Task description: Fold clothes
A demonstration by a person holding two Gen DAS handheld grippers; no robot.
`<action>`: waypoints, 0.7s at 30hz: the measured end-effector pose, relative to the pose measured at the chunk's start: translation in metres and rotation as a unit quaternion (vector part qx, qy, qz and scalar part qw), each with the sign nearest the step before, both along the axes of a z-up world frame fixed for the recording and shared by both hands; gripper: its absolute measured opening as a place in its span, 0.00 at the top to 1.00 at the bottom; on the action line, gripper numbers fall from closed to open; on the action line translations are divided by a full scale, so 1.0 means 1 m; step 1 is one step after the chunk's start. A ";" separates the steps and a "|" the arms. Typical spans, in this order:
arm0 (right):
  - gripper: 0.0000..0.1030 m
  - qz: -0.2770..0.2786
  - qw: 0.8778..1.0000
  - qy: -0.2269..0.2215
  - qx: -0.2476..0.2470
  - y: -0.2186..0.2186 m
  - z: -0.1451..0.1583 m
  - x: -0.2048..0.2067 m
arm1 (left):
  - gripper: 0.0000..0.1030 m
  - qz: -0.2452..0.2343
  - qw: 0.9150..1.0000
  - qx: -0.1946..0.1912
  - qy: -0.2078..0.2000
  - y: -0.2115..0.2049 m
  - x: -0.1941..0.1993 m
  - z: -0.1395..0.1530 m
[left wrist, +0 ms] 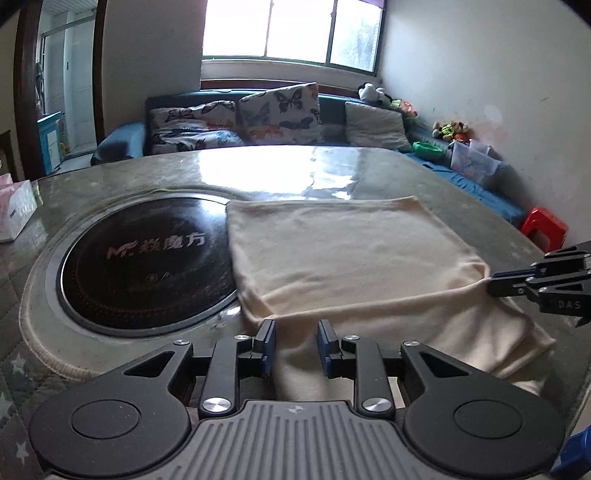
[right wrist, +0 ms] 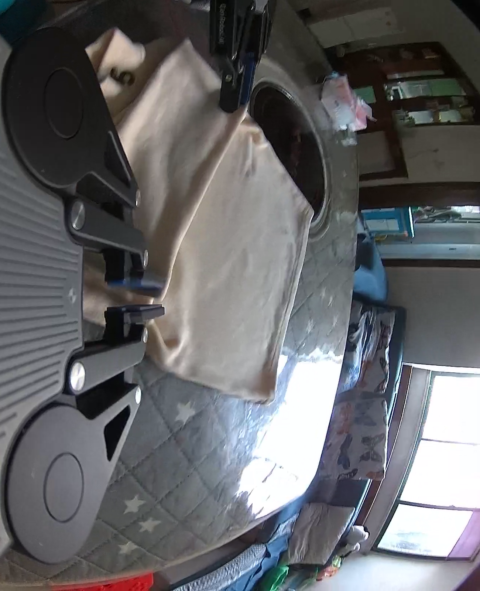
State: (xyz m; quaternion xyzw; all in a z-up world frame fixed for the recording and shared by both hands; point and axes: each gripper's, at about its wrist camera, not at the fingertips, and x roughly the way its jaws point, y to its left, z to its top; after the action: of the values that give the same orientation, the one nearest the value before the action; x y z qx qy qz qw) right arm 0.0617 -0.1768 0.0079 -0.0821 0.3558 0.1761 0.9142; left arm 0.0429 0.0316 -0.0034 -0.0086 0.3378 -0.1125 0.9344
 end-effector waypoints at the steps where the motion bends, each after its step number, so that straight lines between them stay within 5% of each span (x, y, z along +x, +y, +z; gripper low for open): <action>1: 0.88 -0.001 1.000 -0.001 -0.002 -0.001 0.000 -0.001 | 0.74 0.002 1.000 0.001 0.000 0.001 -0.001 0.000; 5: 0.86 0.026 0.999 -0.019 0.004 0.002 0.014 -0.011 | 0.74 -0.014 1.000 -0.002 -0.008 -0.003 -0.011 0.009; 11: 0.86 0.088 0.996 0.018 -0.017 0.017 0.004 -0.018 | 0.73 -0.069 0.997 0.014 -0.008 -0.024 -0.025 0.006; 21: 0.85 0.107 0.993 0.019 -0.047 0.014 -0.004 -0.042 | 0.72 -0.085 0.995 0.050 -0.003 -0.019 -0.038 -0.005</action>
State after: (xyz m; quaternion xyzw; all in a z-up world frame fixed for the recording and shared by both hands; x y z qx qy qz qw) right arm 0.0198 -0.1632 0.0042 -0.1588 0.3705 0.2576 0.8781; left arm 0.0045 0.0128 -0.0088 0.0670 0.3394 -0.1750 0.9218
